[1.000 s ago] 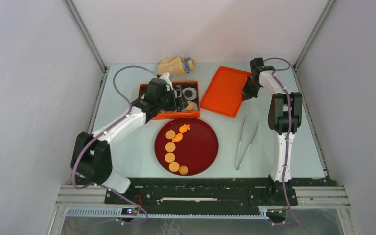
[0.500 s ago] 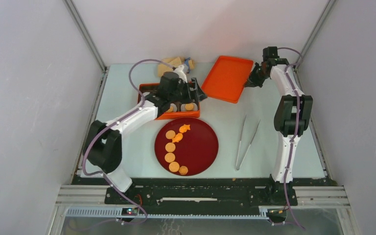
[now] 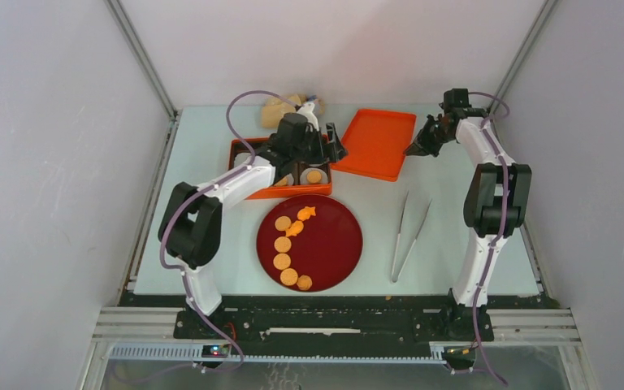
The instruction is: Pack the cookies
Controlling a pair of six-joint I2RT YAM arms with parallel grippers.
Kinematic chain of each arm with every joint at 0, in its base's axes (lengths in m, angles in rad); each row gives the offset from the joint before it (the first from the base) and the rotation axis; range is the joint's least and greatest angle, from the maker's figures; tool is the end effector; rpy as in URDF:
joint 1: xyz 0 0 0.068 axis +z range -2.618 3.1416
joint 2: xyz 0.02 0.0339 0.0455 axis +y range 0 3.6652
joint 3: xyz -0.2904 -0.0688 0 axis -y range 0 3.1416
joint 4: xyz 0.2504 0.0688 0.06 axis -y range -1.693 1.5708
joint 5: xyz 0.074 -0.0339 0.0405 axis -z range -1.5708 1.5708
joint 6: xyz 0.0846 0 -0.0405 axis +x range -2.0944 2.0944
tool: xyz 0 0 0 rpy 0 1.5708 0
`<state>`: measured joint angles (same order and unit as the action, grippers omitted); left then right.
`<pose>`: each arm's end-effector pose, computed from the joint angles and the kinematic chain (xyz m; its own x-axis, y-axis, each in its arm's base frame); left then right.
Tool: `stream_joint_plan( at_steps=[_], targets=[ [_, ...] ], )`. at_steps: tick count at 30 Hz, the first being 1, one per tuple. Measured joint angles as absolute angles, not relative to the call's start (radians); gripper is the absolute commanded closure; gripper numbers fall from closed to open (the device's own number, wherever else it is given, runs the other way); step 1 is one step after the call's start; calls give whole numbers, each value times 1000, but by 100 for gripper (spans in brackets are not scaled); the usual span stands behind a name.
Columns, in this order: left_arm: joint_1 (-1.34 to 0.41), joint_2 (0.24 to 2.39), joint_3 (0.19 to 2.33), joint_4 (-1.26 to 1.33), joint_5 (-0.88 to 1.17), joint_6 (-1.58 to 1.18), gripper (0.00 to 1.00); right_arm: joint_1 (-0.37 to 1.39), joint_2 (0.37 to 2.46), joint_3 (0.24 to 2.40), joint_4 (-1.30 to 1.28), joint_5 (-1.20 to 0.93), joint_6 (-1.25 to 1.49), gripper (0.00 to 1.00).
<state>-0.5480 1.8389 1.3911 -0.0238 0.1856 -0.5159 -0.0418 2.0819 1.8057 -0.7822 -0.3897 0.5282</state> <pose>0.4089 -0.2679 0.2678 -0.6591 -0.1657 -0.7335 0.3761 0.7720 -0.5124 0.4949 0.0115 0.2235 -0.8264 0.5012 -0.2566 0.3115 0.7866 0.5331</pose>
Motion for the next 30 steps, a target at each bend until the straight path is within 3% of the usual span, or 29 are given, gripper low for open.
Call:
stream_joint_plan(
  at_steps=[17, 20, 21, 24, 28, 30],
  targets=[
    [-473, 1991, 1396, 53, 319, -501, 10, -51, 2016, 1658, -683, -558, 530, 100],
    [-473, 2001, 1396, 105, 374, -527, 16, -41, 2016, 1635, -662, -590, 531, 100],
    [-473, 2001, 1396, 117, 389, -535, 21, -37, 2016, 1629, -655, -597, 532, 100],
    [-473, 2001, 1396, 158, 430, -567, 57, -29, 2016, 1612, -626, -615, 538, 100],
    [-457, 2001, 1396, 211, 469, -625, 98, -28, 2016, 1585, -606, -606, 535, 100],
    [-450, 2001, 1397, 263, 502, -633, 100, -27, 2016, 1576, -606, -610, 532, 100]
  ],
)
